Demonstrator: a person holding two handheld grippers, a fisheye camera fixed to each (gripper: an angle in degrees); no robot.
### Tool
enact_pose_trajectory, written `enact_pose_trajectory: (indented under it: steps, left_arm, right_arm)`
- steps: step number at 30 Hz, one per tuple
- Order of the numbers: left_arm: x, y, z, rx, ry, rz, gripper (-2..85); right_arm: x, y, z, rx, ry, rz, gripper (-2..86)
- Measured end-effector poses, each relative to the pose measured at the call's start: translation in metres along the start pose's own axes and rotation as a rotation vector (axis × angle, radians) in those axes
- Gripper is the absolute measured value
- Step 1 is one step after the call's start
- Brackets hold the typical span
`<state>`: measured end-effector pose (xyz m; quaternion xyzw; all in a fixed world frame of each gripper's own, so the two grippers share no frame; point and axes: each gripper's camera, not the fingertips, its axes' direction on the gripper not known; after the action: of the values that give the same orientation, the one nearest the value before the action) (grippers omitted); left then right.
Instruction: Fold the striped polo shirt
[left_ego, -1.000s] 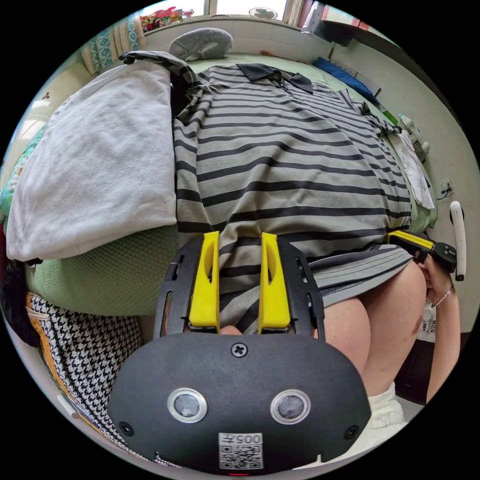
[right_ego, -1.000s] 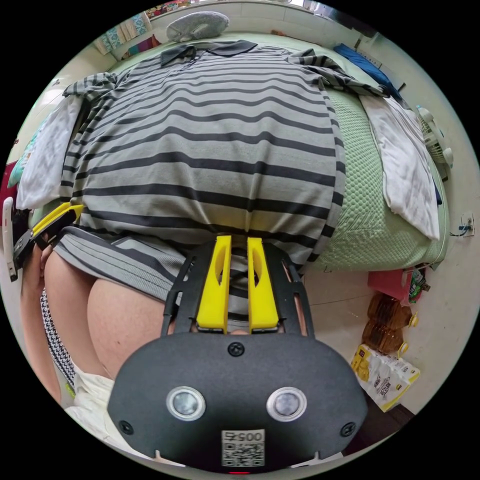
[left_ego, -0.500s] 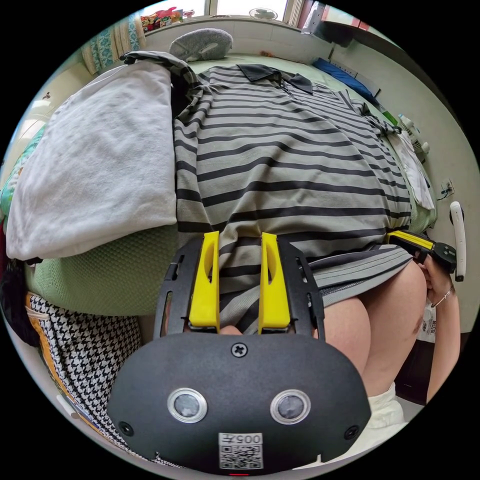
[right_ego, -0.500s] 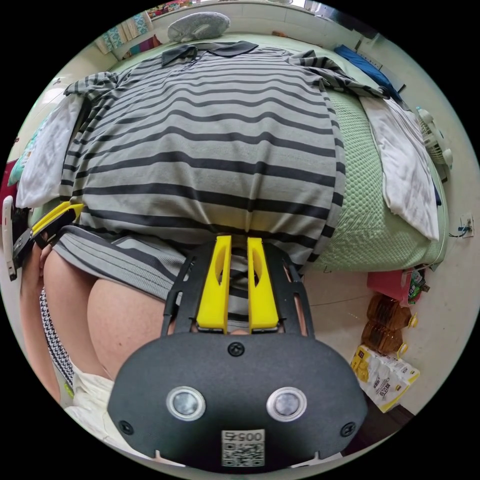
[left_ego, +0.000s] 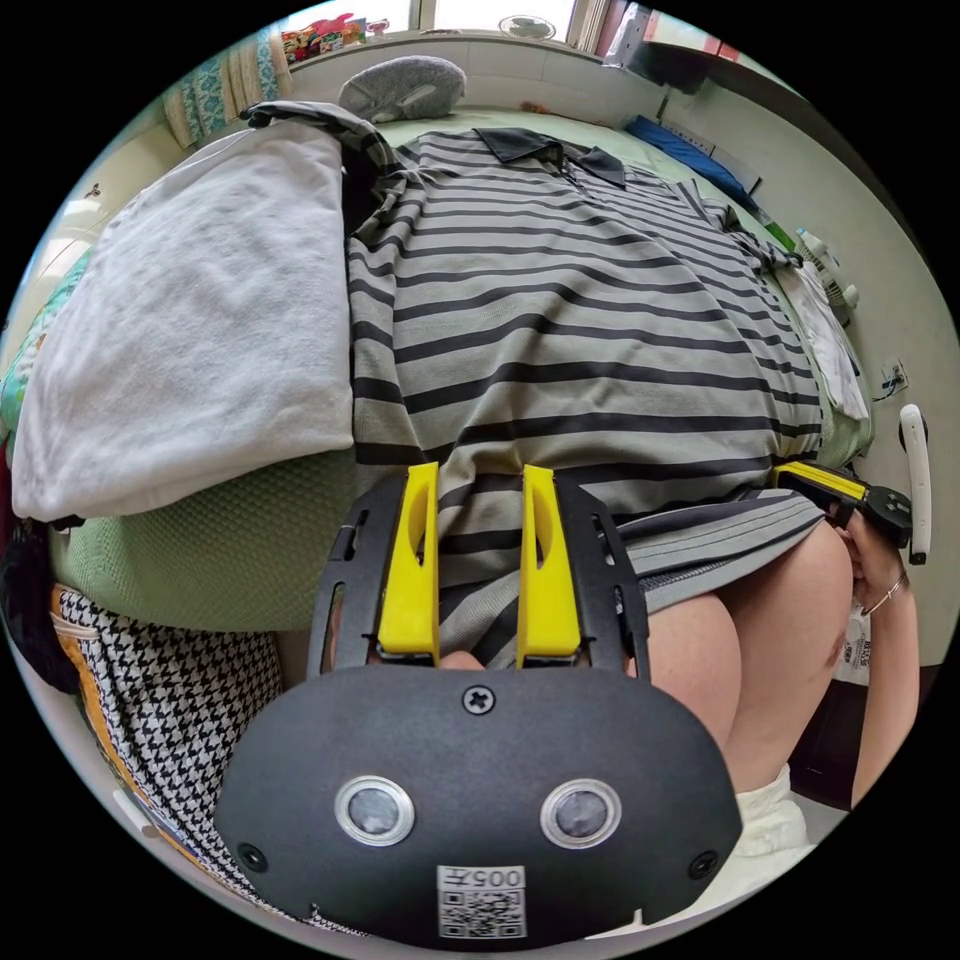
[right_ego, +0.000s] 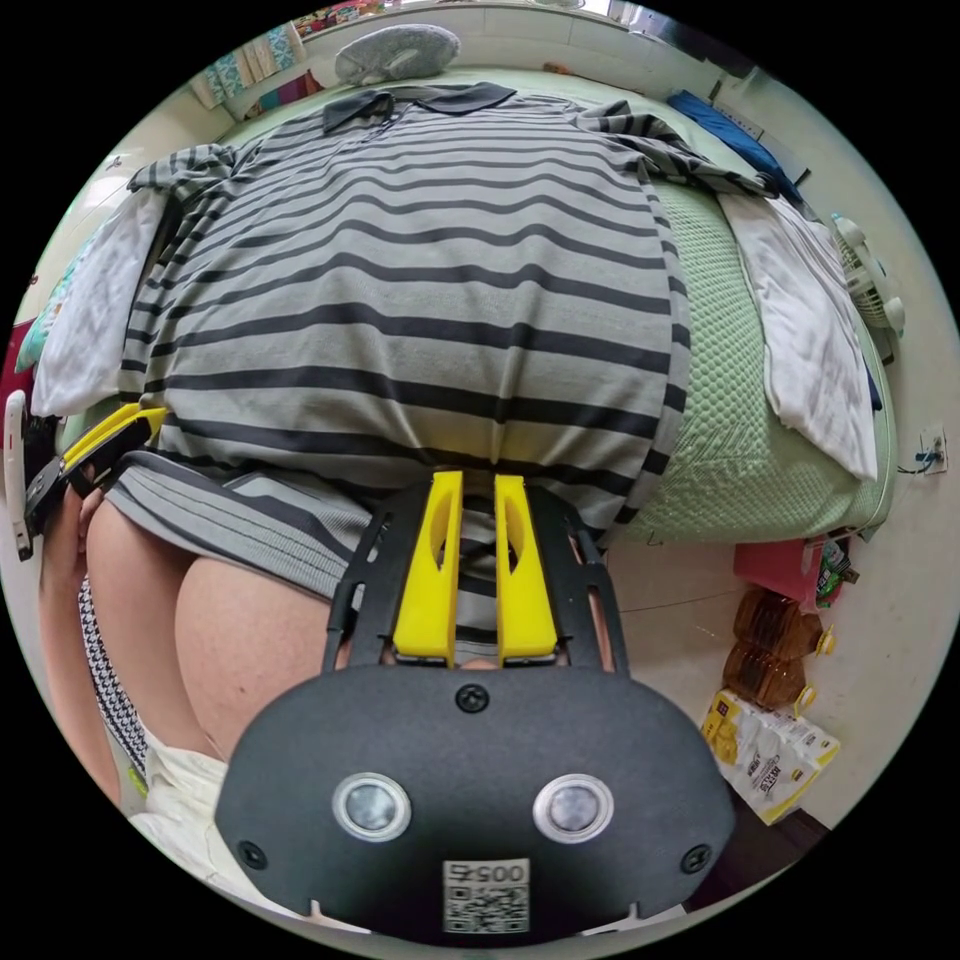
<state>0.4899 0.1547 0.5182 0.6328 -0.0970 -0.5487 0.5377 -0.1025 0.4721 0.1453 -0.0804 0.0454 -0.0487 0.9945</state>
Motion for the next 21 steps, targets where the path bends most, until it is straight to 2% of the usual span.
enact_pose_trajectory:
  steps: [21]
  left_arm:
    - [0.0036, -0.0005, -0.0103, 0.002, 0.001, -0.002, 12.6]
  right_arm:
    - [-0.0087, 0.0032, 0.0012, 0.007, -0.002, 0.004, 6.1]
